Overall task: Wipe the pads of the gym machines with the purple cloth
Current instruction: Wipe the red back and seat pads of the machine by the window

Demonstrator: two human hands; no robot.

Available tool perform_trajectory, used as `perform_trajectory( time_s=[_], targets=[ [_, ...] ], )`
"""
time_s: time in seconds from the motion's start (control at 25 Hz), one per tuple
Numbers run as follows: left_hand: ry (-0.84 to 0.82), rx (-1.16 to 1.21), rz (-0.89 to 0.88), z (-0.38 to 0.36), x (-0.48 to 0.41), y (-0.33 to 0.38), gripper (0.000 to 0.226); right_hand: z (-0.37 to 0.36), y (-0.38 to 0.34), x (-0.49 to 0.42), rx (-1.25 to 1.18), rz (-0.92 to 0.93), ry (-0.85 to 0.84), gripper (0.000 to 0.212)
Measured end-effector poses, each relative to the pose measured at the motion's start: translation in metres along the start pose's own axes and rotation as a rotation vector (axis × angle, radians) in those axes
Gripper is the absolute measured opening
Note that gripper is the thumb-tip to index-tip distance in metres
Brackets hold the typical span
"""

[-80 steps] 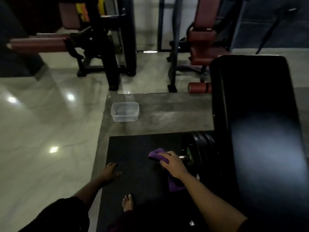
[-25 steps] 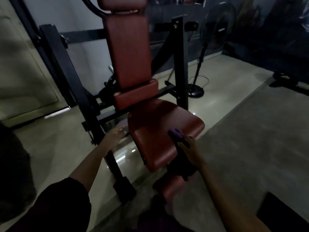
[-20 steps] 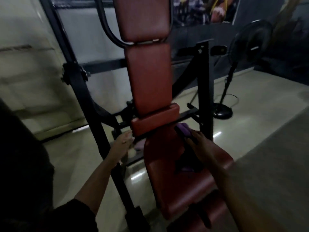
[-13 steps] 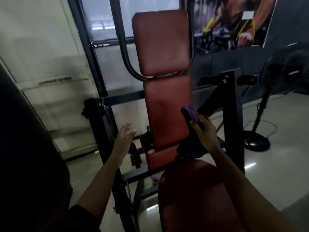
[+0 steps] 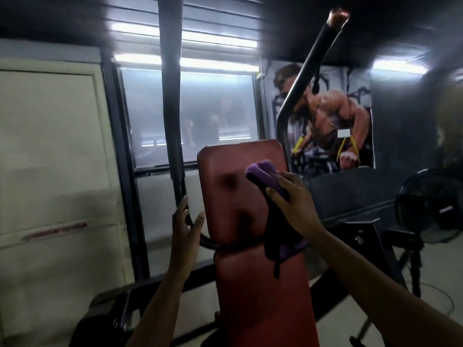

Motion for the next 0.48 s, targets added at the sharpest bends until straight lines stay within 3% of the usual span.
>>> perform_trajectory(
  time_s=[0.2,0.36,0.48],
  targets=[
    [0.088,0.122,-0.066,-0.031,-0.061,-0.017,0.078,-0.042,-0.027,-0.076,0.118,0.163,0.174,0.037],
    [0.052,0.300,-0.095,-0.060,-0.077,-0.031,0.047,-0.117,-0.044,-0.109,0.278,0.322,0.102,0.042],
    [0.116,0.309,-0.160,-0.064,-0.080,-0.040,0.044,-0.151,-0.038,-0.115,0.353,0.383,0.070,0.048]
  ],
)
Point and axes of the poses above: each hand's wrist, its own x-axis away from the middle knuckle, its own z-axis out of the back of the hand, y = z × x, the point moved 5 cm from there along -x, towards the middle knuckle, and after that the axes turned 1 degree about x, right-handed, at the moved point
